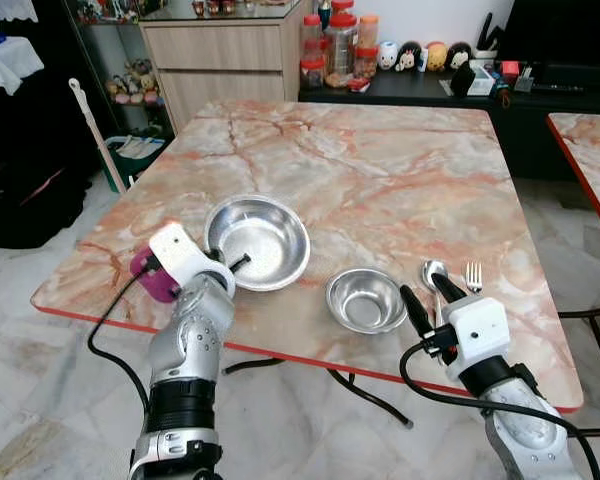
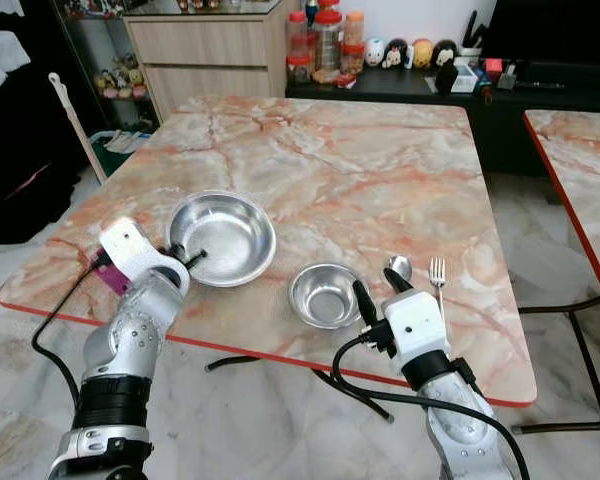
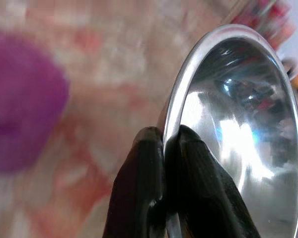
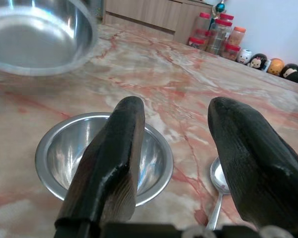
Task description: Setting the table
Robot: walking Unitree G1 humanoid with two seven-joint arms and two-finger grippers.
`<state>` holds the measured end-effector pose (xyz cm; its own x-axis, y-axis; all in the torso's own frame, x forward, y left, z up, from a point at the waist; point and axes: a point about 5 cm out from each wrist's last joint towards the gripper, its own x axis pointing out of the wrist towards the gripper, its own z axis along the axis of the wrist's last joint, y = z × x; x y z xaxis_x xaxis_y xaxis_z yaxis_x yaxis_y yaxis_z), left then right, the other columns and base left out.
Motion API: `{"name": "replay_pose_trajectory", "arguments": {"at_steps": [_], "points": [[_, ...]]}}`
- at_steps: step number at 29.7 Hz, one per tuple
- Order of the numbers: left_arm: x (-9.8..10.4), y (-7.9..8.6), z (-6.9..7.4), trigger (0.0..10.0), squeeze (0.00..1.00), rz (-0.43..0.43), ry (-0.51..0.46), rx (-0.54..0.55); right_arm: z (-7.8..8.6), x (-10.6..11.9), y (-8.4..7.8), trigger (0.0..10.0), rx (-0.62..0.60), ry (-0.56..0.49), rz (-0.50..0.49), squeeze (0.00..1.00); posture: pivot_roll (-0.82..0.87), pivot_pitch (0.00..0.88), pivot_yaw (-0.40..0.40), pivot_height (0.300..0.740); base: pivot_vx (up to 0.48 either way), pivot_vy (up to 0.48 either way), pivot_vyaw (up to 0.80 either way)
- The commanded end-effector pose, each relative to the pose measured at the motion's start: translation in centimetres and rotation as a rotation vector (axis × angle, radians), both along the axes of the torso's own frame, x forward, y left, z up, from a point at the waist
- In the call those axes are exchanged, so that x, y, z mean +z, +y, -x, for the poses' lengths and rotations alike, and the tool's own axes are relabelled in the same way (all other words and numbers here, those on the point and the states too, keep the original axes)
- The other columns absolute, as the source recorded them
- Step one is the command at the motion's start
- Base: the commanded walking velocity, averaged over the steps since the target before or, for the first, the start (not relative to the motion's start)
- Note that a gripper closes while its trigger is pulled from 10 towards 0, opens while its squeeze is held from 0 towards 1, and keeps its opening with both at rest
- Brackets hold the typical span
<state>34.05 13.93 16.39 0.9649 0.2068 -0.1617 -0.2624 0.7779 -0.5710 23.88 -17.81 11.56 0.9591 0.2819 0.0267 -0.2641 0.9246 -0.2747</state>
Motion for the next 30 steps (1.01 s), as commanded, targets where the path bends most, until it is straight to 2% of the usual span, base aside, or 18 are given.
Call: {"name": "replay_pose_trajectory", "arguments": {"at_steps": [1, 2, 4, 6, 7, 9, 14, 17, 19, 20, 27, 30], "points": [[2.4, -0.4, -0.2, 10.0, 0.00, -0.031, -0.130, -0.010, -0.1, 0.3, 0.1, 10.0, 0.002, -0.011, -0.003, 0.00, -0.11, 0.001, 0.068, 0.740, 0.000, 0.000, 0.00], [3.3, -0.6, -0.2, 10.0, 0.00, -0.100, -0.197, -0.023, -0.1, 0.4, 0.0, 10.0, -0.004, -0.016, -0.007, 0.00, -0.11, 0.000, 0.066, 0.740, 0.000, 0.000, 0.00], [3.9, -0.8, 0.0, 10.0, 0.00, -0.184, -0.257, -0.041, -0.3, 0.6, 0.0, 10.0, -0.016, -0.023, -0.027, 0.00, -0.11, 0.000, 0.066, 0.740, 0.000, 0.000, 0.00], [4.4, -1.1, 0.2, 10.0, 0.00, -0.305, -0.323, -0.061, -0.9, 1.4, -0.3, 10.0, -0.056, -0.051, -0.098, 0.00, -0.11, 0.001, 0.066, 0.740, 0.000, 0.000, 0.00], [4.7, -1.3, 0.5, 10.0, 0.00, -0.412, -0.378, -0.079, -1.6, 2.5, -0.5, 10.0, -0.099, -0.101, -0.143, 0.00, -0.11, 0.000, 0.065, 0.740, 0.000, 0.000, 0.00], [4.7, -1.3, 0.7, 10.0, 0.00, -0.468, -0.416, -0.081, -2.2, 3.2, -0.7, 10.0, -0.130, -0.138, -0.148, 0.00, -0.11, 0.000, 0.066, 0.740, 0.000, 0.000, 0.00], [4.4, -0.3, 1.3, 10.0, 0.00, -0.488, -0.453, -0.049, -4.3, 5.6, -1.0, 10.0, -0.188, -0.258, -0.176, 0.00, -0.09, 0.000, 0.064, 0.740, 0.000, 0.000, 0.00], [4.1, 0.1, 1.7, 10.0, 0.00, -0.519, -0.486, -0.024, -5.7, 6.3, 0.0, 10.0, -0.183, -0.301, -0.185, 0.00, -0.09, 0.002, 0.065, 0.740, 0.000, 0.000, 0.00], [4.1, 0.1, 1.8, 10.0, 0.00, -0.519, -0.493, -0.018, -5.9, 6.4, 0.2, 10.0, -0.184, -0.309, -0.185, 0.00, -0.09, 0.002, 0.065, 0.740, 0.000, 0.000, 0.00], [3.9, 0.3, 2.0, 10.0, 0.00, -0.537, -0.493, 0.004, -6.4, 6.4, 0.9, 10.0, -0.173, -0.316, -0.180, 0.00, -0.09, 0.001, 0.065, 0.740, 0.000, 0.000, 0.00], [3.6, 0.8, 2.3, 10.0, 0.00, -0.578, -0.514, 0.043, -6.7, 5.7, 3.3, 10.0, -0.138, -0.295, -0.236, 0.00, -0.10, 0.000, 0.048, 0.740, 0.000, 0.000, 0.00], [3.3, 0.8, 2.4, 10.0, 0.00, -0.576, -0.511, 0.048, -6.9, 5.7, 4.1, 10.0, -0.137, -0.307, -0.246, 0.00, -0.10, 0.000, 0.046, 0.740, 0.000, -0.341, 0.00]]}}
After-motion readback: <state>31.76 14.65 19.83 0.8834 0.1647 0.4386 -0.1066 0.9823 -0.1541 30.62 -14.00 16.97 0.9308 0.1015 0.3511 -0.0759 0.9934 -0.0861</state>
